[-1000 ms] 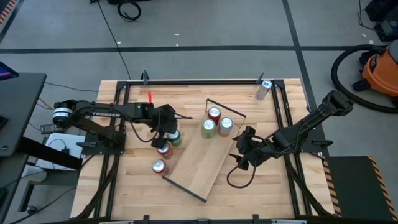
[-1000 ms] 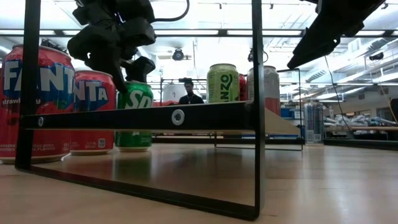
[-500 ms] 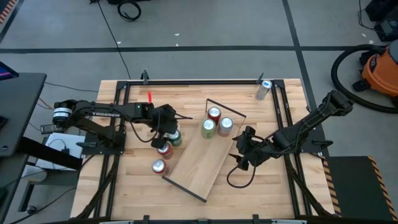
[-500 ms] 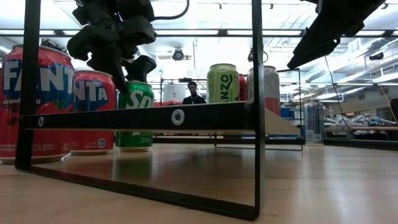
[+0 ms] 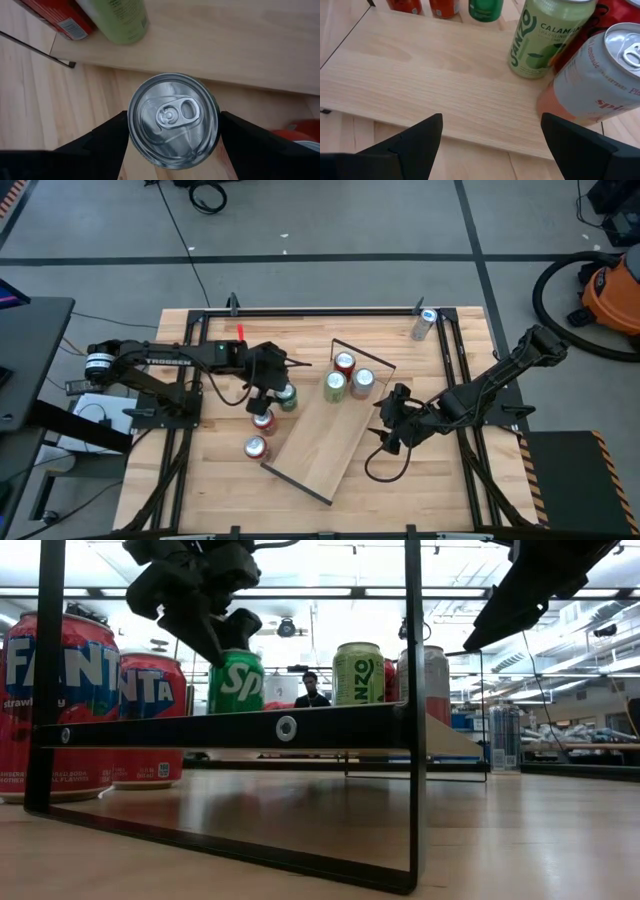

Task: Place canned beverage on shelf
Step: Put the green soda can on the shelf

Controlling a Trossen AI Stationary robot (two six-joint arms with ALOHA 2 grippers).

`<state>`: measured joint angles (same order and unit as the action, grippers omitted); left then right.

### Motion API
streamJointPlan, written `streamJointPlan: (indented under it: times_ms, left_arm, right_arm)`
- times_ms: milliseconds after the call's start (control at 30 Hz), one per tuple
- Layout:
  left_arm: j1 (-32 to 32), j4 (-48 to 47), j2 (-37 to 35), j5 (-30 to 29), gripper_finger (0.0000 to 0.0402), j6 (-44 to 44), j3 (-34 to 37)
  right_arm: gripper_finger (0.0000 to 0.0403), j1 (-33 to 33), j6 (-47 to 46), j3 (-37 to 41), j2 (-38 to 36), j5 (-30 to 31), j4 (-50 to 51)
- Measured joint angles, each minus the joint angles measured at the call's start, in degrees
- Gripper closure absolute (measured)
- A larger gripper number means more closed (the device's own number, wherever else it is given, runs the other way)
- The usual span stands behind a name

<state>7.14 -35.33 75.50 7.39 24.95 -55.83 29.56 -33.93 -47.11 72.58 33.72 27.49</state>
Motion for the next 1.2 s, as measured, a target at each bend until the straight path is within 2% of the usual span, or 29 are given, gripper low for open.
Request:
streamJointPlan:
  times_ms: [367,767,867,1200]
  left_arm:
    - [-1.3,4.1,0.0,0.2,0.0109,0.2,-0.1]
    - [-2.3,5.5,-0.1,-0.1,0.0109,0.7,-0.3]
    - [-2.3,3.4,-0.1,-2.0,0.0109,2.3,-2.5]
    - [-2.3,2.4,-0.1,-1.5,0.0108,2.9,-10.0]
  right_arm:
    - [0.0053,0.0,-0.1,0.0,0.0,-3.3,2.6]
    - [0.0053,0.0,0.1,0.0,-3.0,-3.0,3.4]
    - [0.0053,0.0,0.2,0.0,-4.4,-1.8,3.2]
    - [0.0053,0.0,0.5,0.0,-4.8,-1.8,3.2]
